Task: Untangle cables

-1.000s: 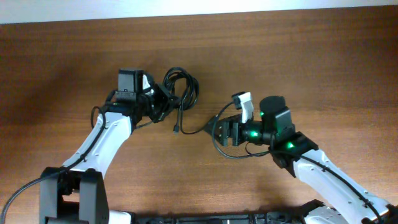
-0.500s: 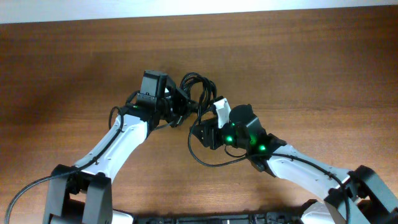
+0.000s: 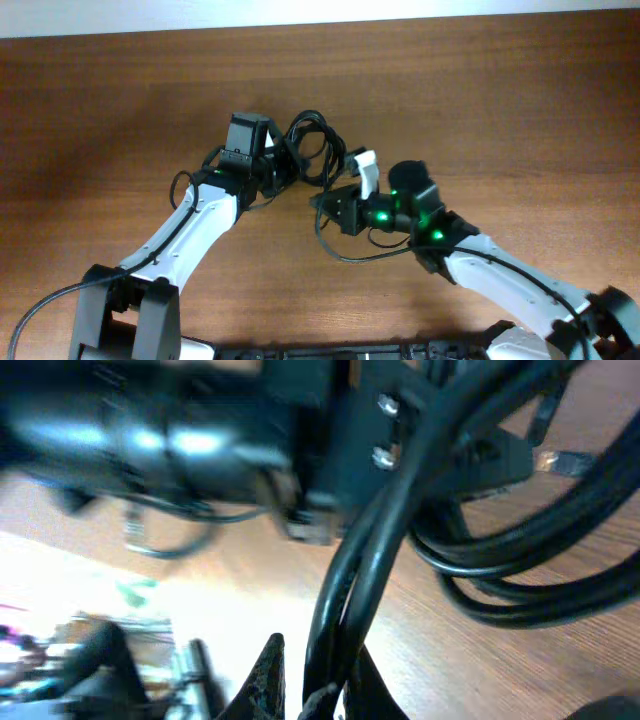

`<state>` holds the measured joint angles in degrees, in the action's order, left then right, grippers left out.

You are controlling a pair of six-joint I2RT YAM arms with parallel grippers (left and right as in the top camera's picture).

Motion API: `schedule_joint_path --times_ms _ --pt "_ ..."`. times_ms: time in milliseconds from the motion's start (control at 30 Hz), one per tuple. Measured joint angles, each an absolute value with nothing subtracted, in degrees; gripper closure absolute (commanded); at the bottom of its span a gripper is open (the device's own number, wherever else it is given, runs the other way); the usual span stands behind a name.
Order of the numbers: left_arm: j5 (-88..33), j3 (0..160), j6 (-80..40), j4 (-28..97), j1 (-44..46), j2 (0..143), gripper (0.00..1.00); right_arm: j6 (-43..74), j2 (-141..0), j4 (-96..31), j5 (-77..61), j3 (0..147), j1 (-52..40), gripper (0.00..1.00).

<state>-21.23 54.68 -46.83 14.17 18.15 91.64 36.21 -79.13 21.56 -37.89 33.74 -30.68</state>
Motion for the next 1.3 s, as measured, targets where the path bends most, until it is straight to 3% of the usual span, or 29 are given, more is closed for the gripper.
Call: schedule_joint_path --times_ms 367,733,967,1300 --pt "-19.66 54.68 -27.86 12.67 20.16 91.64 1.00 63.02 -75.31 39.62 -50.35 33.43 -18.83 0.96" --pt "-10.72 54.68 -25.26 11.27 25.23 91.64 1.00 89.17 -75.26 43.70 -50.22 33.41 -15.84 0.96" --pt "-7.90 54.68 -25.28 13.19 27.79 91.64 1.00 92.55 -75.26 45.01 -41.71 33.41 -15.84 0.96" --pt "-10.37 54.70 -24.99 17.56 27.90 91.64 1.00 86.89 -75.26 44.34 -33.43 33.41 -15.84 0.96"
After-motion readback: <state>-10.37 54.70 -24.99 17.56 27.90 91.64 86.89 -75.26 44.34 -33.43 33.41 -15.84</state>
